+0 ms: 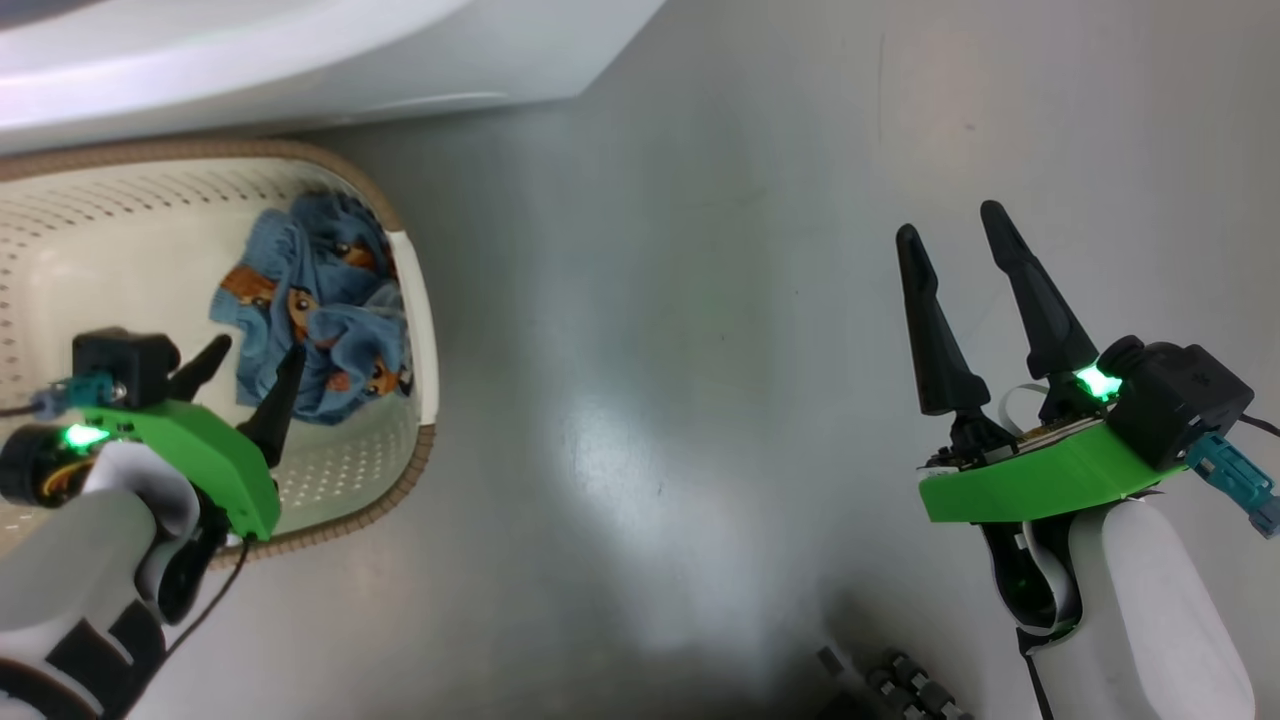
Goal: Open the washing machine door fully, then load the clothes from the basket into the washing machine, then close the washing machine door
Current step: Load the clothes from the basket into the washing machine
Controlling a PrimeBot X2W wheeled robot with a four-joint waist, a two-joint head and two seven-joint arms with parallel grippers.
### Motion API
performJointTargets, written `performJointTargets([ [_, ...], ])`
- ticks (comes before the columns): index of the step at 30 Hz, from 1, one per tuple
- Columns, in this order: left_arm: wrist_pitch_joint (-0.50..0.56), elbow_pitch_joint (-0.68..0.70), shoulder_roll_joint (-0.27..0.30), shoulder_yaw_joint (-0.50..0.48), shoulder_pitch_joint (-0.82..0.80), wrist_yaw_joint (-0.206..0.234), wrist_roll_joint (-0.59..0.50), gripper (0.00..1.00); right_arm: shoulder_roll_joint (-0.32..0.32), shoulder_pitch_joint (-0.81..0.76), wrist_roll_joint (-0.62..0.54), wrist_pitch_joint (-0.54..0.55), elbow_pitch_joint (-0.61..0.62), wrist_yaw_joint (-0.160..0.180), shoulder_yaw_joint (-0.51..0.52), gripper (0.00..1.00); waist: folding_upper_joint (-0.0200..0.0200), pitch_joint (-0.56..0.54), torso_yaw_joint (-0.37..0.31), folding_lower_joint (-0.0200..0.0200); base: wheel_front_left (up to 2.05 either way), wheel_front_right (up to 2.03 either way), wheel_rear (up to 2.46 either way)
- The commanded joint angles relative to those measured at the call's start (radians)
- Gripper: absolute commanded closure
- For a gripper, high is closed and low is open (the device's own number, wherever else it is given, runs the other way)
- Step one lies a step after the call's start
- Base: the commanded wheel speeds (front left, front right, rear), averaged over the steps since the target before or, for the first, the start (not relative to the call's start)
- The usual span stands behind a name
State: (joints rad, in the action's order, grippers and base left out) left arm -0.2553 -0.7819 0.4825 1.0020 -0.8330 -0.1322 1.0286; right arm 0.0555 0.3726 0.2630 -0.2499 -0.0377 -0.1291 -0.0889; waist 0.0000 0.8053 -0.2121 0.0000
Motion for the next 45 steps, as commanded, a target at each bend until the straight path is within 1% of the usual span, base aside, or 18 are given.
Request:
performJointTargets([
  [1,-0.006,0.000,0.047,0.010,-0.021,0.002,0.019,0.00,-0.005,-0.011,0.007,-0.012,0.029,-0.002,-0.027,0.00,0.0000,0.026,-0.013,0.0000,0.00,0.00,0.00],
  [8,-0.006,-0.001,0.066,0.131,-0.079,0.002,0.099,0.00,-0.005,-0.011,-0.001,-0.012,0.040,-0.002,-0.035,0.00,0.0000,0.050,-0.021,0.0000,0.00,0.00,0.00],
  [19,-0.006,-0.001,0.065,0.220,-0.123,0.002,0.180,0.00,-0.005,-0.037,-0.013,-0.012,0.055,-0.002,-0.043,0.00,0.0000,0.056,-0.032,0.0000,0.00,0.00,0.00],
  [20,-0.006,0.000,0.063,0.224,-0.125,0.002,0.189,0.52,-0.005,-0.040,-0.016,-0.012,0.057,-0.002,-0.043,0.00,0.0000,0.054,-0.033,0.0000,0.00,0.00,0.00],
  [21,-0.006,-0.001,0.062,0.228,-0.127,0.002,0.197,0.79,-0.005,-0.043,-0.018,-0.012,0.058,-0.002,-0.043,0.00,0.0000,0.053,-0.033,0.0000,0.00,0.00,0.00],
  [22,-0.006,-0.002,0.060,0.232,-0.128,0.002,0.204,1.00,-0.005,-0.046,-0.020,-0.012,0.059,-0.002,-0.042,0.00,0.0000,0.050,-0.032,0.0000,0.00,0.00,0.00],
  [28,-0.006,0.002,0.049,0.241,-0.128,0.002,0.240,1.00,-0.005,-0.056,-0.032,-0.012,0.061,-0.002,-0.029,0.00,0.0000,0.025,-0.019,0.0000,0.00,0.00,0.00],
  [32,-0.006,0.005,0.039,0.215,-0.116,0.002,0.247,1.00,-0.005,-0.058,-0.031,-0.012,0.053,-0.002,-0.024,0.00,0.0000,-0.006,0.002,0.0000,0.00,0.00,0.00],
  [35,-0.006,0.002,0.029,0.165,-0.093,0.002,0.244,1.00,-0.005,-0.058,-0.027,-0.012,0.041,-0.002,-0.021,0.00,0.0000,-0.041,0.020,0.0000,0.00,0.00,0.00],
  [40,-0.006,0.011,0.013,0.053,-0.022,0.002,0.219,1.00,-0.005,-0.064,-0.020,-0.012,0.012,-0.002,-0.019,0.00,0.0000,-0.119,0.047,0.0000,0.00,0.00,0.00],
  [45,-0.006,0.044,0.001,-0.069,0.057,0.002,0.152,1.00,-0.005,-0.075,-0.021,-0.012,-0.019,-0.002,-0.014,0.00,0.0000,-0.199,0.075,0.0000,0.00,0.00,0.00],
])
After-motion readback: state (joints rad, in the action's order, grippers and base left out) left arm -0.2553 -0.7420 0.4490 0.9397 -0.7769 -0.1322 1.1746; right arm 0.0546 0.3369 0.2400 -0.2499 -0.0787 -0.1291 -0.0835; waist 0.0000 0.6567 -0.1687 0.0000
